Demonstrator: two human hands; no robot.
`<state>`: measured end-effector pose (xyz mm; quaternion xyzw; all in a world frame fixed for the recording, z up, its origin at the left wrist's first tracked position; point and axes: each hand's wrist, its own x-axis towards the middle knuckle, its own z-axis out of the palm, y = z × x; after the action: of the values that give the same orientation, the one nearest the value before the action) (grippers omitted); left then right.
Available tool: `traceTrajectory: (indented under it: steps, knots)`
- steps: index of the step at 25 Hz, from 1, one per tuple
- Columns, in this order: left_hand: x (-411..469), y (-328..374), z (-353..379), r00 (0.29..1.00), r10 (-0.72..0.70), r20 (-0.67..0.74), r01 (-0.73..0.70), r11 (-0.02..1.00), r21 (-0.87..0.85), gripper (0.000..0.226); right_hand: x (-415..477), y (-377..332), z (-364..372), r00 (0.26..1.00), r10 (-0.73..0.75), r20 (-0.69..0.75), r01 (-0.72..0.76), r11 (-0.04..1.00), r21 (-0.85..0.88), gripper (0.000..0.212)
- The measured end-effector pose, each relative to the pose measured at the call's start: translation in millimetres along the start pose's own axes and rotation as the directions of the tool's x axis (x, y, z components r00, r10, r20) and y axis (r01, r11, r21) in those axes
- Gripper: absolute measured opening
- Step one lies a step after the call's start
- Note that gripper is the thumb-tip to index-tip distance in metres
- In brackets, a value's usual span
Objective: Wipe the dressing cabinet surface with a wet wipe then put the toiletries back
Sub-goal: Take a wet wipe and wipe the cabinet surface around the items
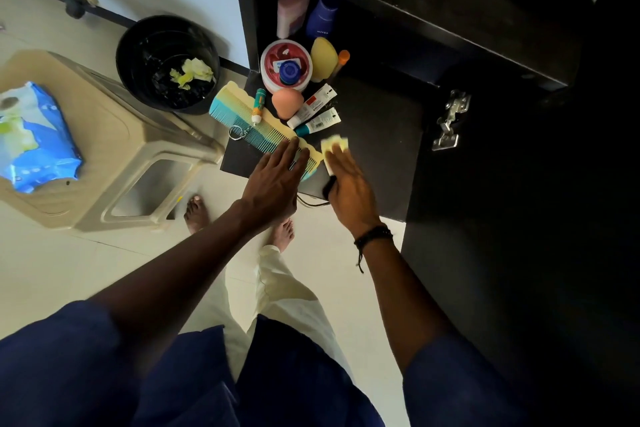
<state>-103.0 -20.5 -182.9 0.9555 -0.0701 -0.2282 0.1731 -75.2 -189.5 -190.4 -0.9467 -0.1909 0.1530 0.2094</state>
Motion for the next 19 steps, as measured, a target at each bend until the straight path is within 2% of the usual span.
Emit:
traceTrajectory:
  steps: [3, 5, 7, 9, 11, 13, 17, 19]
  knots:
    - [0.2, -1.8, 0.8, 1.0, 0.009, 0.005, -0.009, 1.0, 0.002, 0.074, 31.5, -9.1, -1.1, 0.998, 0.065, 0.001, -0.065, 0.997, 0.033, 0.055]
    - [0.9, -1.6, 0.8, 1.0, 0.016, -0.003, -0.016, 1.0, -0.011, 0.072, 20.7, -7.0, 2.1, 0.997, 0.072, 0.005, -0.072, 0.997, 0.006, 0.056]
    - [1.8, 0.0, 0.6, 1.0, 0.025, -0.015, -0.026, 0.999, -0.03, 0.071, -6.7, 9.3, 4.0, 0.991, 0.12, -0.053, -0.121, 0.992, -0.02, 0.057]
    - [0.6, 1.3, 1.2, 0.999, 0.026, -0.02, -0.027, 0.998, -0.052, 0.072, -28.6, 38.1, -0.8, 0.953, 0.273, -0.131, -0.271, 0.962, 0.034, 0.058]
    - [-0.5, 2.8, 2.5, 1.0, 0.025, -0.016, -0.026, 0.998, -0.065, 0.074, -26.3, 64.4, -13.9, 0.909, 0.398, -0.126, -0.407, 0.912, -0.049, 0.062]
    - [-2.9, 3.9, 4.1, 1.0, 0.024, -0.015, -0.025, 0.998, -0.061, 0.074, -3.2, 73.9, -22.7, 0.91, 0.399, -0.116, -0.412, 0.902, -0.131, 0.067]
    - [-8.3, 7.3, 4.6, 1.0, 0.03, -0.008, -0.03, 0.998, -0.056, 0.077, 27.5, 27.2, -12.8, 0.928, 0.36, -0.095, -0.361, 0.933, 0.013, 0.065]
    - [-9.3, 9.3, 4.6, 1.0, 0.026, 0.0, -0.026, 0.998, -0.052, 0.077, -0.8, 2.2, 6.6, 0.946, 0.304, -0.115, -0.309, 0.95, -0.035, 0.059]
